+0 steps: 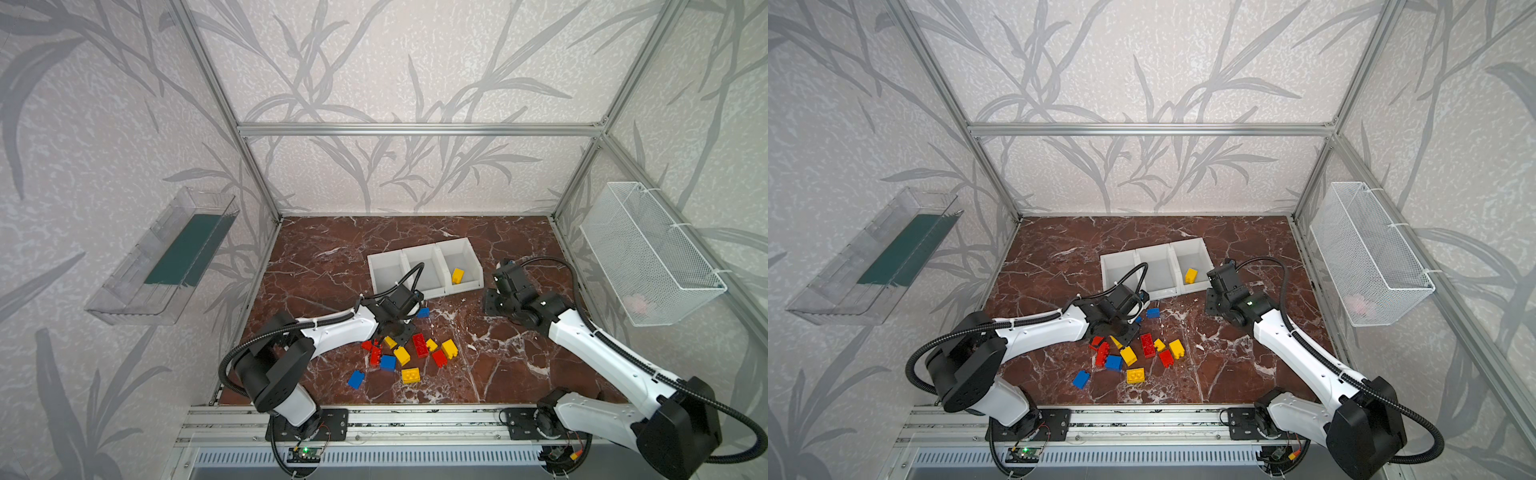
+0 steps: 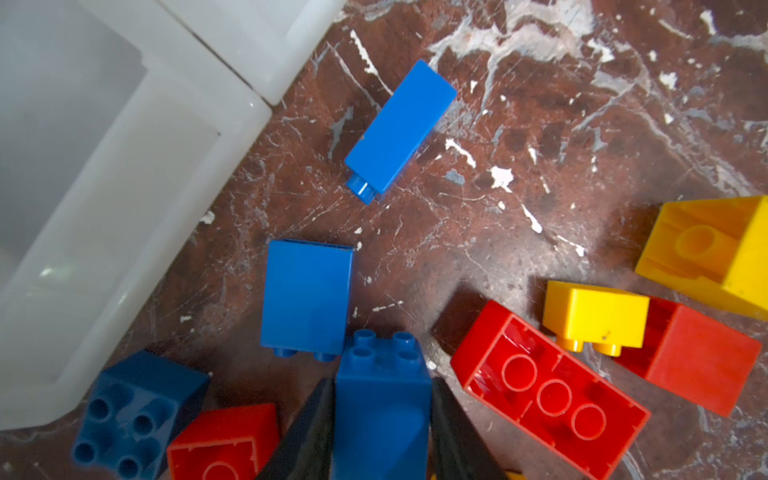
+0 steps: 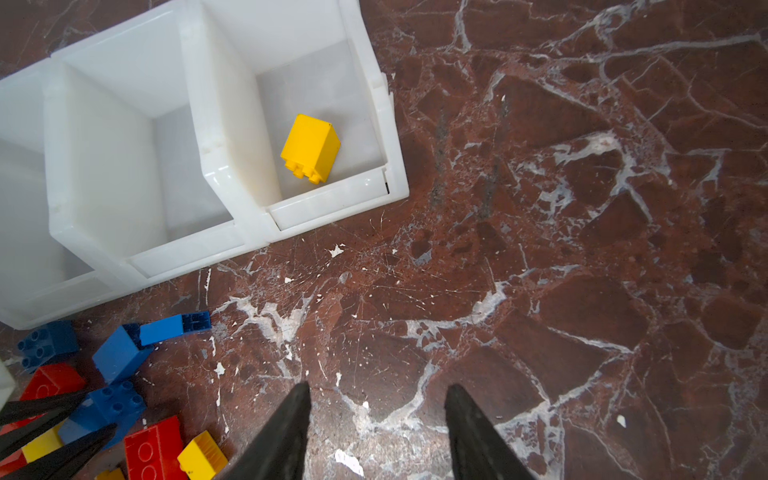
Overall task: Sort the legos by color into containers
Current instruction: 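Grasp the blue brick with the left gripper and drop it in the middle compartment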
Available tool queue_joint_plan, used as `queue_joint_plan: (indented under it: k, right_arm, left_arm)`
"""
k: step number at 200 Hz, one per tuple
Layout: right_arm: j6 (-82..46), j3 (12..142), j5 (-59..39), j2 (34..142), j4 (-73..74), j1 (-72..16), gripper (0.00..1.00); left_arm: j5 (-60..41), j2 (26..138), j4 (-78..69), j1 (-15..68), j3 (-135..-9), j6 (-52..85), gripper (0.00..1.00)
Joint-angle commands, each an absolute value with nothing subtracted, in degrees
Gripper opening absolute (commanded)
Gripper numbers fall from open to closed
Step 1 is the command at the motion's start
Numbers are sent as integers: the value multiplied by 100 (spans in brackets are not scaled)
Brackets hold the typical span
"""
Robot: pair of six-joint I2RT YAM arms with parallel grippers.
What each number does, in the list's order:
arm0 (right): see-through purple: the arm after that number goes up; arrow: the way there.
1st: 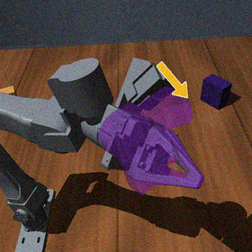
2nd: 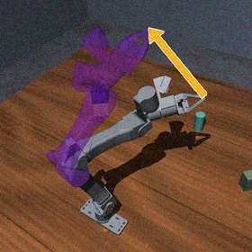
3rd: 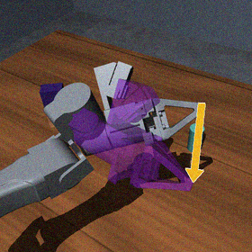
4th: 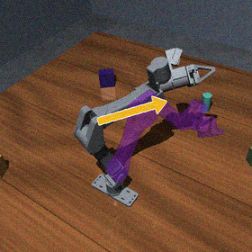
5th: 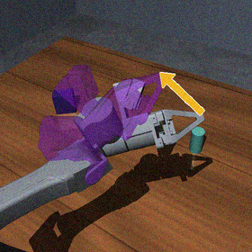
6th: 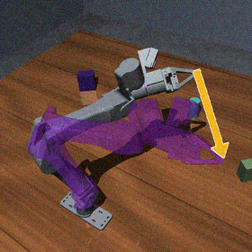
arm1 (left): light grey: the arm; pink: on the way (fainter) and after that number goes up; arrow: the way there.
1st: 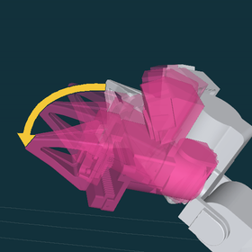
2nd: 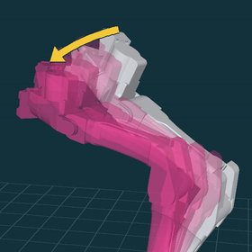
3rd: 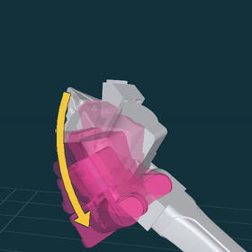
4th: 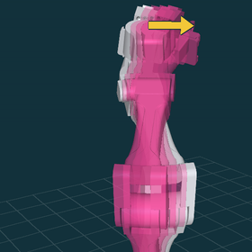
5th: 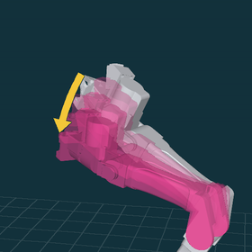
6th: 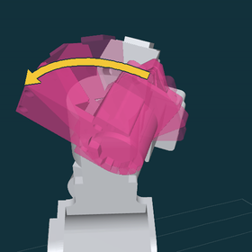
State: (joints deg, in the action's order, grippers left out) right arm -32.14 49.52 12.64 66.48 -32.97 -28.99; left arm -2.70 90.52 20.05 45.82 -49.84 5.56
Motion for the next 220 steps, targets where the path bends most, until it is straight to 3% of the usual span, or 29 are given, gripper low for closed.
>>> queue_joint_plan:
  k: [1,52,113,220]
  right_arm:
    - [-3296,4874,1389,6552,-3374,-2900,53]
    - [-3287,4895,1348,6532,-3347,-2900,52]
    - [-2789,4952,1255,6399,-3185,-2900,52]
    - [-2955,4876,949,6000,-3886,-2899,51]
  left_arm:
    - [-333,9079,2125,4630,-5061,463,34]
    - [-364,9015,2246,4660,-5182,540,27]
    - [128,8887,2178,4642,-6322,714,26]
    - [432,11287,2227,3796,-8950,615,27]
